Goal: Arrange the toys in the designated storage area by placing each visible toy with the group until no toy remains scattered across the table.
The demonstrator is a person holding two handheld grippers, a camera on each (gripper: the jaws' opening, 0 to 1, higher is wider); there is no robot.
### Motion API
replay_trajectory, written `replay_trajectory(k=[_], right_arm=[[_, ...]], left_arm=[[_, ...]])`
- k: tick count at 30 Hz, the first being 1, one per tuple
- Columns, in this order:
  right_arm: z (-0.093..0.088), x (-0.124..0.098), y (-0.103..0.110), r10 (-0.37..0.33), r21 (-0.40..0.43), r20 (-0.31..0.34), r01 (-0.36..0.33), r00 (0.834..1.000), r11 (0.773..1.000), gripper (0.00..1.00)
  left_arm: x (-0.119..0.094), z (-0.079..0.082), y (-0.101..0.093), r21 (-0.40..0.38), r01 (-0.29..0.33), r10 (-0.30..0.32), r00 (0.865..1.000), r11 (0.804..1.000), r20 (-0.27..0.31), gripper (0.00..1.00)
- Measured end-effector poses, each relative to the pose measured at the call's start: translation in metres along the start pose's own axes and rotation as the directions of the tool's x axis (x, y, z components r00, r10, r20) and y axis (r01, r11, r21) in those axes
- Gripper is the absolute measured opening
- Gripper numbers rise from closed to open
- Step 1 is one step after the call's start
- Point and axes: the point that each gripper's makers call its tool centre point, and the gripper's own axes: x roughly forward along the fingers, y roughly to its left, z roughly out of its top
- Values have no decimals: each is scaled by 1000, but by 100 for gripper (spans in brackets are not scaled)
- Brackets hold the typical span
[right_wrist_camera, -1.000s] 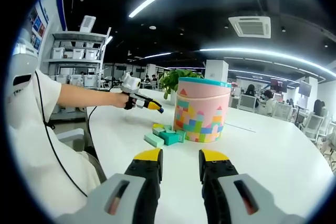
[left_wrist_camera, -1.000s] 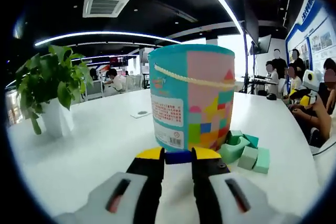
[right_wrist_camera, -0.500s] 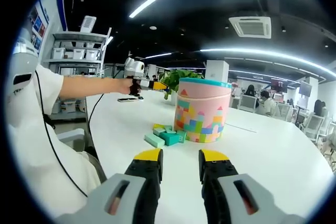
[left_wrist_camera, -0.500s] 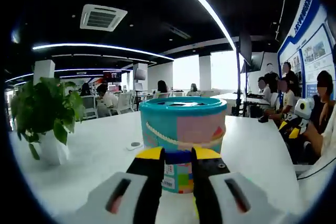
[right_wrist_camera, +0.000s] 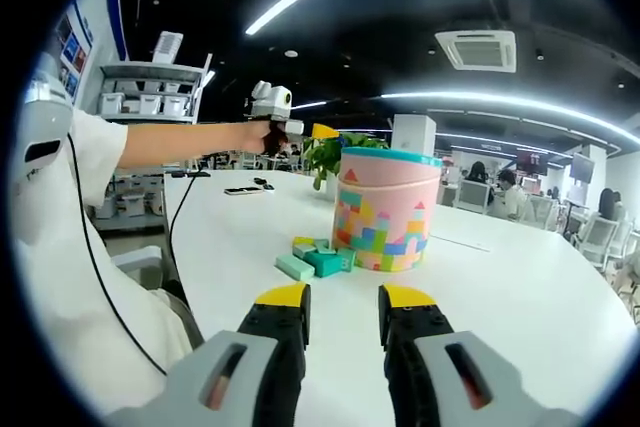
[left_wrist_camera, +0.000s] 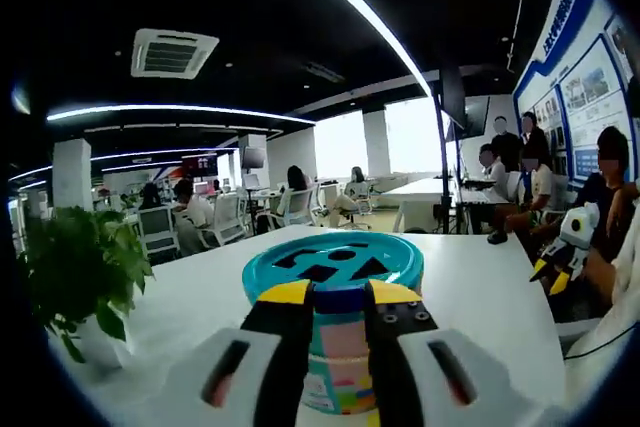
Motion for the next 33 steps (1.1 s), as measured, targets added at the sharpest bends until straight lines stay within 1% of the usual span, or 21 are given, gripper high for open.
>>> replay_trajectory(k=[3, 6, 9, 12, 15, 16, 18, 19, 20, 22, 24, 26, 29, 30, 31, 32, 33], right_arm=[[2, -2, -2, -5, 1, 8, 5, 1000, 1000, 27], [2, -4, -3, -8, 2, 10, 8, 1000, 1000, 27], [1, -5, -5, -12, 5, 7, 12, 1000, 1000, 27], [1, -6, -6, -12, 9, 8, 12, 1000, 1000, 27], [0, -7, -7, -14, 10, 8, 14, 1000, 1000, 27], [0, -7, -7, -15, 11, 8, 15, 1000, 1000, 27], [-1, -7, -8, -17, 13, 7, 17, 1000, 1000, 27], [-1, -7, -8, -18, 15, 7, 18, 1000, 1000, 27], [-2, -7, -9, -19, 15, 7, 19, 1000, 1000, 27], [-2, -7, -9, -19, 16, 6, 19, 1000, 1000, 27], [-1, -7, -9, -19, 18, 8, 19, 1000, 1000, 27], [-1, -7, -9, -18, 18, 10, 18, 1000, 1000, 27], [-1, -7, -9, -17, 19, 11, 17, 1000, 1000, 27], [-1, -8, -9, -18, 19, 10, 18, 1000, 1000, 27], [-2, -8, -10, -19, 20, 8, 18, 1000, 1000, 27], [-3, -8, -10, -19, 21, 6, 19, 1000, 1000, 27], [-3, -8, -10, -20, 22, 5, 20, 1000, 1000, 27]], left_arm=[[13, 5, 3, -5, 2, -2, 1000, 1000, -19, 20], [25, 6, 4, -23, -1, 0, 999, 1000, -52, 20], [35, 9, 4, -51, -17, 14, 998, 999, -63, 20], [40, 12, 4, -57, -26, 23, 998, 998, -63, 20], [47, 5, 2, -72, -56, 47, 992, 996, -120, 20], [49, 4, 3, -66, -70, 61, 990, 995, -129, 20], [52, 2, 5, -59, -80, 71, 987, 995, -143, 20], [53, 3, 8, -72, -90, 79, 987, 993, -142, 20], [54, 4, 9, -83, -85, 73, 988, 993, -136, 20], [57, 4, 8, -77, -86, 75, 987, 993, -139, 20], [60, -1, 10, -53, -104, 93, 981, 993, -169, 20], [62, -5, 13, -53, -116, 105, 977, 992, -183, 20], [67, -6, 13, -54, -118, 107, 977, 992, -186, 20], [68, -8, 13, -56, -121, 108, 975, 991, -194, 20], [69, -10, 13, -54, -129, 115, 970, 990, -214, 20], [70, -13, 13, -28, -128, 118, 964, 991, -237, 20], [71, -14, 13, -18, -125, 117, 962, 992, -245, 20]])
